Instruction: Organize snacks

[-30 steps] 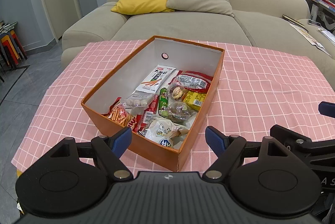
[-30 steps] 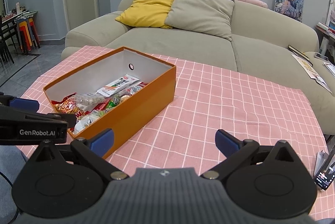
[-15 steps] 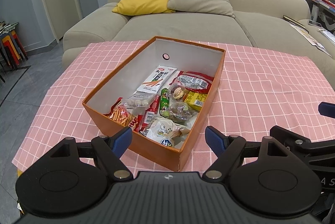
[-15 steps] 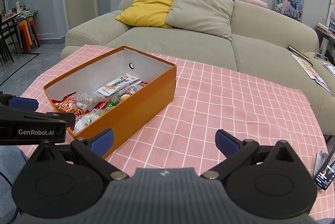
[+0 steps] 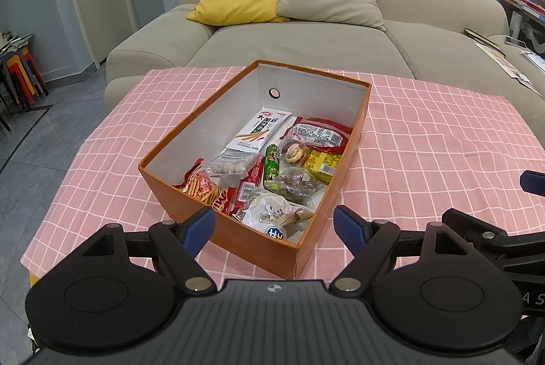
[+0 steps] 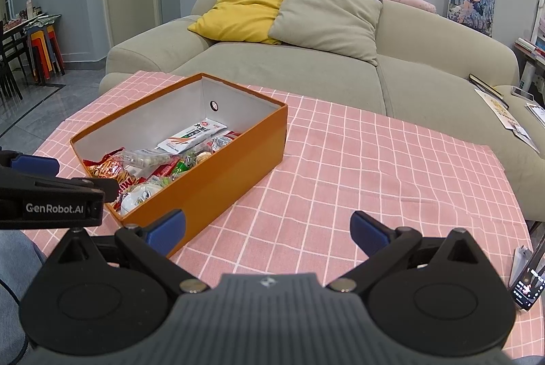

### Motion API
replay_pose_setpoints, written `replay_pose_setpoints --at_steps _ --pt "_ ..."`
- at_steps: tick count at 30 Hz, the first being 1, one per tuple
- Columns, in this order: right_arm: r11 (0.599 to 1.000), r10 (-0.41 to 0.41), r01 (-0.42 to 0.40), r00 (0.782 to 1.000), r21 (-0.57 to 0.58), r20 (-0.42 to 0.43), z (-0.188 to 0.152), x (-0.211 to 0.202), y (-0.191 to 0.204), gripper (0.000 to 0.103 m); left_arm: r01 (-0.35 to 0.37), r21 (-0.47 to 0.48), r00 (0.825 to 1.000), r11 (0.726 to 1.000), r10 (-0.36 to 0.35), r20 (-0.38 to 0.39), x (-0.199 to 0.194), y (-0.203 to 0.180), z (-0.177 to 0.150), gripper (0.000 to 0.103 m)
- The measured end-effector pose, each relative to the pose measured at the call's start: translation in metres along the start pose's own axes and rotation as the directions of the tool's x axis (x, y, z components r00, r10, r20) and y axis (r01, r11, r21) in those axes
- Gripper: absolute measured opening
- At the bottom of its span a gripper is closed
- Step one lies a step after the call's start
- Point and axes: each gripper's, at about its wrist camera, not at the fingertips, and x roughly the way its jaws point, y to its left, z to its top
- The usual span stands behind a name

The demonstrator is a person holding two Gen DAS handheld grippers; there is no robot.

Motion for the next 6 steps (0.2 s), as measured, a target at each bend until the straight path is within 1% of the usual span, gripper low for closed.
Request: replay_pose_setpoints --at_steps 6 --pt "1.000 0.001 -0.001 1.000 -0.003 -0.001 -0.0010 0.0005 -0.0003 0.099 0.009 -0.004 1.000 1.000 -0.009 0.004 -0.0012 0.0004 -0.0014 0.093"
